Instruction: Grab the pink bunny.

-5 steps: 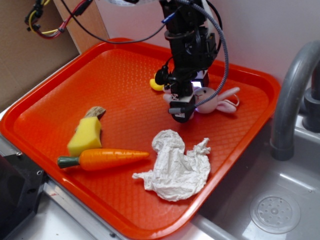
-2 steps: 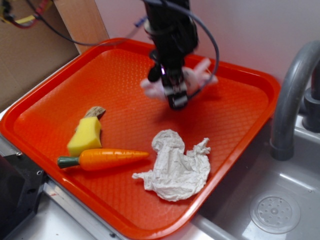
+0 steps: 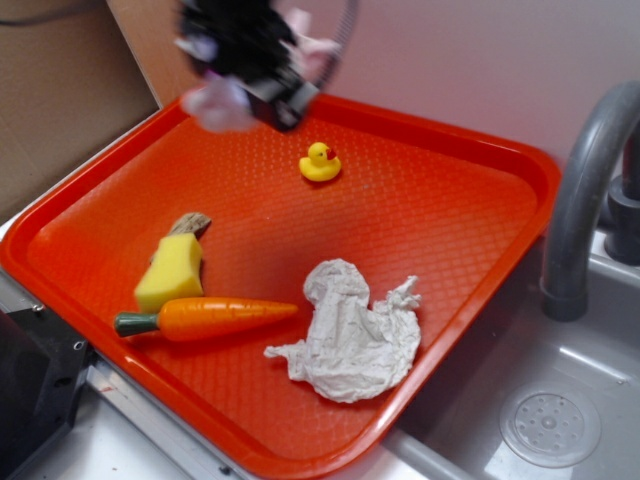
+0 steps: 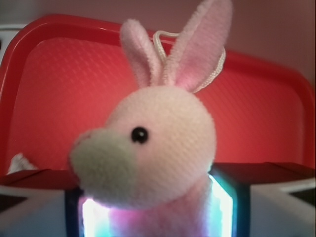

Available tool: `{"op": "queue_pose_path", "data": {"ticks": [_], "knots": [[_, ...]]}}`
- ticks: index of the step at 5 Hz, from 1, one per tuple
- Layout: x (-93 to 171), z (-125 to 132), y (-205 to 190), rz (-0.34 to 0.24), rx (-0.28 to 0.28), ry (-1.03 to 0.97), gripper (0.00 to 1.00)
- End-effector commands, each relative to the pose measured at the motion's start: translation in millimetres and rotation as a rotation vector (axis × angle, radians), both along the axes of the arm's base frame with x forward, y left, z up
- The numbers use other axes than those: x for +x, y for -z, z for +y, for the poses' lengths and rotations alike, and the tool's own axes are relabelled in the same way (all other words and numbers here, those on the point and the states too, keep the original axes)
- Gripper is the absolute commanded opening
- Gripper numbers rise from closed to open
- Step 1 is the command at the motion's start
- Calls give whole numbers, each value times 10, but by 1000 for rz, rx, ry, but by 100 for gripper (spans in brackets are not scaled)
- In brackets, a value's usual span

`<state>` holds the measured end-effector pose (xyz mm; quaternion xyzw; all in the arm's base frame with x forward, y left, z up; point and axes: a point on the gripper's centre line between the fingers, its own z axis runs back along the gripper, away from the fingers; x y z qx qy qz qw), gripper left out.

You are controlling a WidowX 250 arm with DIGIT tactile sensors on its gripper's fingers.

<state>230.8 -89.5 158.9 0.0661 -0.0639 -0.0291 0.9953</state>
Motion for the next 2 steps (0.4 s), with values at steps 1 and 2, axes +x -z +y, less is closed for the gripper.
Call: {"op": "queue_pose_path", "data": {"ticks": [1, 2], "knots": [[-129, -104, -440, -51, -61, 40, 0], [-32, 58, -451, -49, -82, 7, 0]]}}
